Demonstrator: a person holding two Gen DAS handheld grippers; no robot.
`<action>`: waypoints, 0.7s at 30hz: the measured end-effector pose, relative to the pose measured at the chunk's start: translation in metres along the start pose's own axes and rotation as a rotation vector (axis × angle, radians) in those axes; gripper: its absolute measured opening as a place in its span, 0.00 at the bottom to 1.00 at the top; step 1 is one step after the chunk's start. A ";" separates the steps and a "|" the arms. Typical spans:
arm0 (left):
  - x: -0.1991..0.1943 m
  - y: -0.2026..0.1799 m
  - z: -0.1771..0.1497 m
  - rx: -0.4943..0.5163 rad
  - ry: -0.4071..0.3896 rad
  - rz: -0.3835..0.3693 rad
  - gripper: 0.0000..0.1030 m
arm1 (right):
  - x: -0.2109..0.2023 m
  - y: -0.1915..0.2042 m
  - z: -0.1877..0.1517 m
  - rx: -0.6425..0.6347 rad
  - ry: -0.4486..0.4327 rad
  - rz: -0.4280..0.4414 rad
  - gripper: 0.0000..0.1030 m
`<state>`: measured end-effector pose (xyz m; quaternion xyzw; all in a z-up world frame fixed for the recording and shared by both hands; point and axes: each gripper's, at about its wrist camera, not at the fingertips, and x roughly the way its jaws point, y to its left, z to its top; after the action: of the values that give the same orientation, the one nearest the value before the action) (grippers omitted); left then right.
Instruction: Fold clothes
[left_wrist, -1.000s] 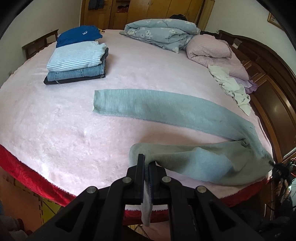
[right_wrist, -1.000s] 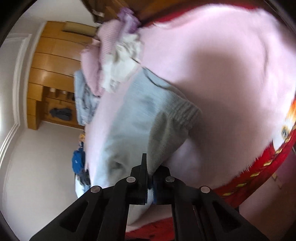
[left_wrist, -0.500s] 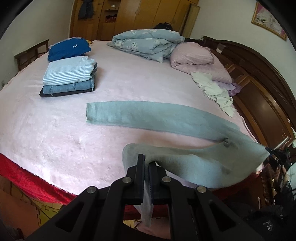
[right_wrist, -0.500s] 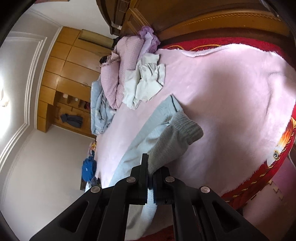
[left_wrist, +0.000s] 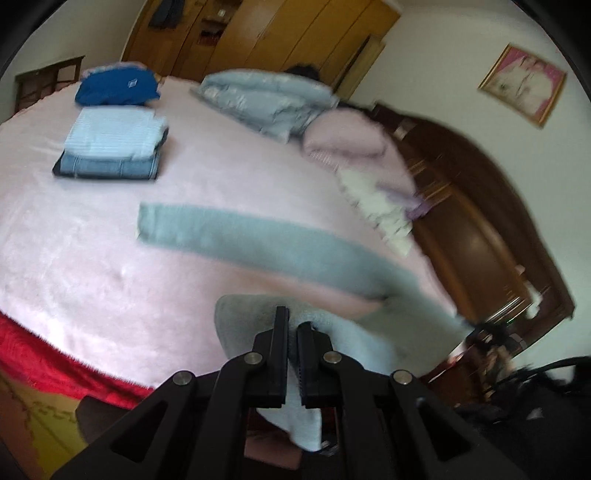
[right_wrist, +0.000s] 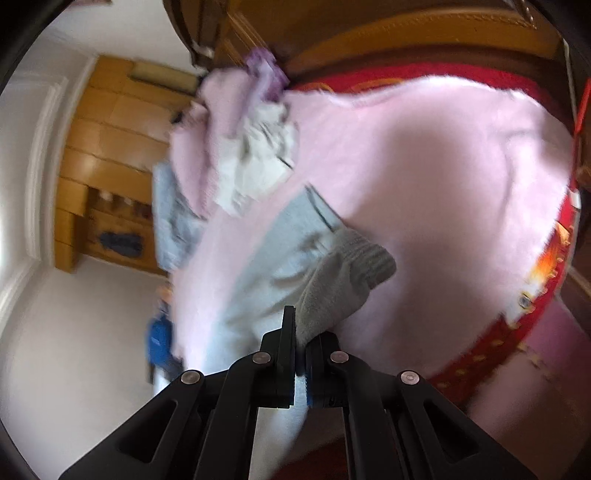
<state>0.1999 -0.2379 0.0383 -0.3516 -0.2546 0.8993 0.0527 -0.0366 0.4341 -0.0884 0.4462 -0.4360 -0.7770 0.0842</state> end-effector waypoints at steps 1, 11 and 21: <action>-0.006 -0.001 0.003 -0.006 -0.020 -0.023 0.02 | 0.006 -0.002 -0.004 -0.006 0.028 -0.019 0.05; -0.028 -0.021 0.019 0.014 -0.052 -0.139 0.02 | 0.026 -0.036 -0.012 0.075 0.068 -0.101 0.05; -0.049 -0.062 0.026 0.110 -0.082 -0.276 0.02 | 0.017 -0.015 0.014 0.008 0.030 -0.119 0.07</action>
<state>0.2142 -0.2081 0.1147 -0.2726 -0.2529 0.9098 0.1845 -0.0535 0.4425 -0.1073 0.4832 -0.4104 -0.7722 0.0427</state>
